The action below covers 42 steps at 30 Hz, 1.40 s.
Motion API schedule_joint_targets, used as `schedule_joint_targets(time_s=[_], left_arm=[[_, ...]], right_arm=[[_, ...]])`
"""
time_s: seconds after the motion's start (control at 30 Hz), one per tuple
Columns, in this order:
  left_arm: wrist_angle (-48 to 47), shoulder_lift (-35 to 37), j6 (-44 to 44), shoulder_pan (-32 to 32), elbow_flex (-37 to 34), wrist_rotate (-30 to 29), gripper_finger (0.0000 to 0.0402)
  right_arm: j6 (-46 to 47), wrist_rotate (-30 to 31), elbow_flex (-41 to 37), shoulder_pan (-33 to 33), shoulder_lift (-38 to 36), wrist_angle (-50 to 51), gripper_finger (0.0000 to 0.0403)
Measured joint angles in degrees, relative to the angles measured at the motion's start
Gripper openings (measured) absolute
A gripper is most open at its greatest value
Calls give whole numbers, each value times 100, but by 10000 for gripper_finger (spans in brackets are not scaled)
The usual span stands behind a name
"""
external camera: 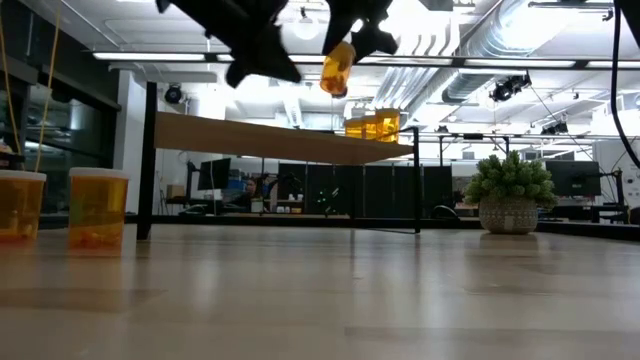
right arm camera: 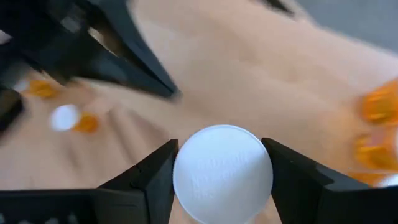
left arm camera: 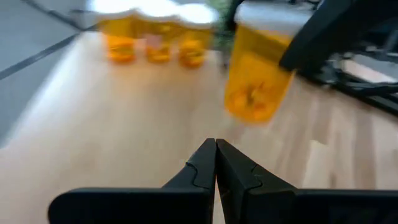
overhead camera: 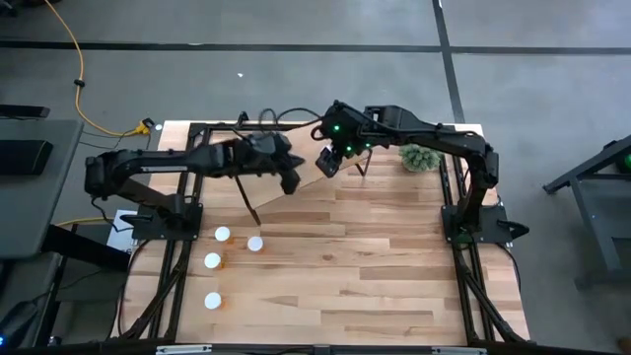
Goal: Pick and place medicine bottles onto shelf by color
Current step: Put the pill bottle on the shelf aligned with the other pill bottles
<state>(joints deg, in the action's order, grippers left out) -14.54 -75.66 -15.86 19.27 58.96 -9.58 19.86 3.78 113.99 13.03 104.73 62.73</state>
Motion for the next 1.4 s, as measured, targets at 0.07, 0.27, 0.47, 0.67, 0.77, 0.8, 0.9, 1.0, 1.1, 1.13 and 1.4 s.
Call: schedule_joint_targets(time_s=[0.07, 0.27, 0.47, 0.67, 0.77, 0.8, 0.9, 1.0, 1.1, 1.13, 1.4], left_arm=[[-308, 282, -2, 134, -4, -23, 0], [-466, 1187, -46, 279, -4, -35, 0], [-151, 1821, -52, 284, -4, -69, 0], [-119, 2066, -66, 282, -4, -68, 0], [-122, 2060, -98, 282, -4, -70, 0], [-125, 2059, -111, 284, -4, -70, 0], [-123, 2021, -138, 280, -4, -68, 0], [-117, 1976, -197, 275, -4, -65, 0], [-112, 1974, -197, 275, -4, -66, 0], [-110, 1973, -199, 275, -4, -66, 0], [-110, 1971, -213, 264, -4, -61, 0]], right_arm=[[-84, 298, 0, 36, 0, -20, 204], [-88, 1118, 6, 150, 99, -503, 204], [-205, 1261, 7, 505, 516, -814, 204], [-78, 1257, 7, 832, 709, -810, 204], [-81, 1265, 4, 883, 713, -804, 204], [-81, 1278, 4, 884, 713, -804, 204], [-83, 1275, 5, 920, 748, -826, 204], [-51, 1209, 7, 948, 882, -810, 204], [-39, 1189, 2, 947, 1004, -782, 204], [-33, 1200, 0, 947, 1008, -775, 204], [107, 1400, 0, 960, 1038, -786, 204]])
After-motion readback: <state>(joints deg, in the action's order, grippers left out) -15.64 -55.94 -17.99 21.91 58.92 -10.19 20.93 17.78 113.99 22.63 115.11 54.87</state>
